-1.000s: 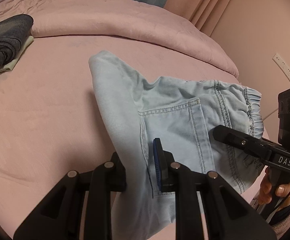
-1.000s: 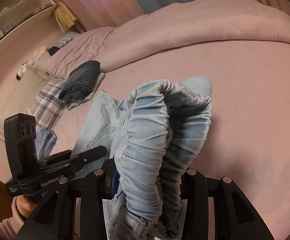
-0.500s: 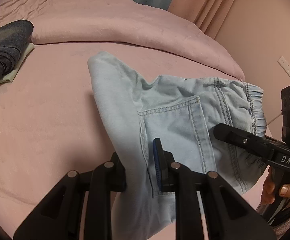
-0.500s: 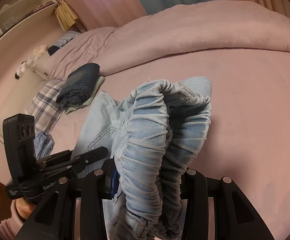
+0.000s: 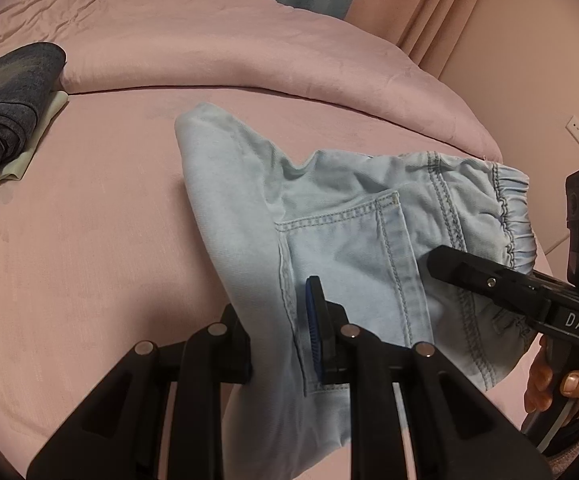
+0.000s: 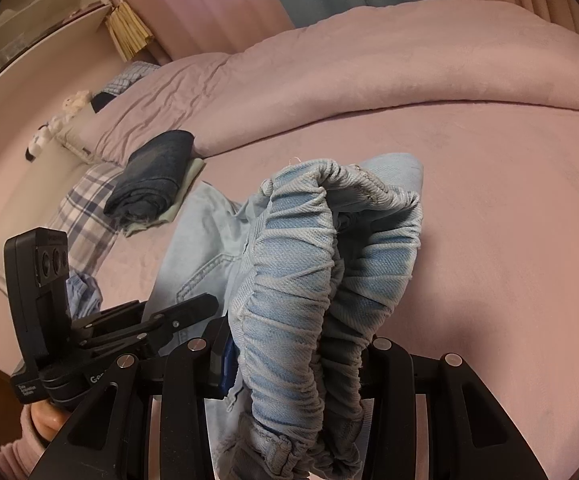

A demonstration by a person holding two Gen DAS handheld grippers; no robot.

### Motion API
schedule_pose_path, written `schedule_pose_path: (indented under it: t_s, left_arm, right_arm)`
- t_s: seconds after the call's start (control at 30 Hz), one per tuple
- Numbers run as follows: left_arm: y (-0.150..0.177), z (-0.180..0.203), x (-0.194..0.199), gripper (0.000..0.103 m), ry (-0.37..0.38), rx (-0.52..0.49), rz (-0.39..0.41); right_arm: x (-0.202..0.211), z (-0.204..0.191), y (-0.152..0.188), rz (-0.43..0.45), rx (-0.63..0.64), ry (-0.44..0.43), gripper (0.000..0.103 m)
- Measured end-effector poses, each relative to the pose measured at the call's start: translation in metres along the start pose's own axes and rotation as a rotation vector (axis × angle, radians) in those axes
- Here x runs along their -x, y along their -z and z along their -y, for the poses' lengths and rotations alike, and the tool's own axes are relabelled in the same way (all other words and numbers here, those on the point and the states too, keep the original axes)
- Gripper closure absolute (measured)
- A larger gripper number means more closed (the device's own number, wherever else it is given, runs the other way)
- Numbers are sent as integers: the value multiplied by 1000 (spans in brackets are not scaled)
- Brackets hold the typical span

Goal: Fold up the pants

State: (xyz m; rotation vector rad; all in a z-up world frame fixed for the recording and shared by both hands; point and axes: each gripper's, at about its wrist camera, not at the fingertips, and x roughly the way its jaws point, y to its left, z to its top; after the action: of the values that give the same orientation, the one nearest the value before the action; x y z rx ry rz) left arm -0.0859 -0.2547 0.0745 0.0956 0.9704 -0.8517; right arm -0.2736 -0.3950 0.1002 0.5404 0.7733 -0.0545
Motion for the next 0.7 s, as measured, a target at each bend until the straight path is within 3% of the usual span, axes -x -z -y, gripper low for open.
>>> schedule_pose_path:
  t_s: [0.7]
  left_arm:
    - [-13, -6, -31, 84, -29, 4, -60]
  right_arm:
    - [-25, 18, -8, -39, -27, 12, 60]
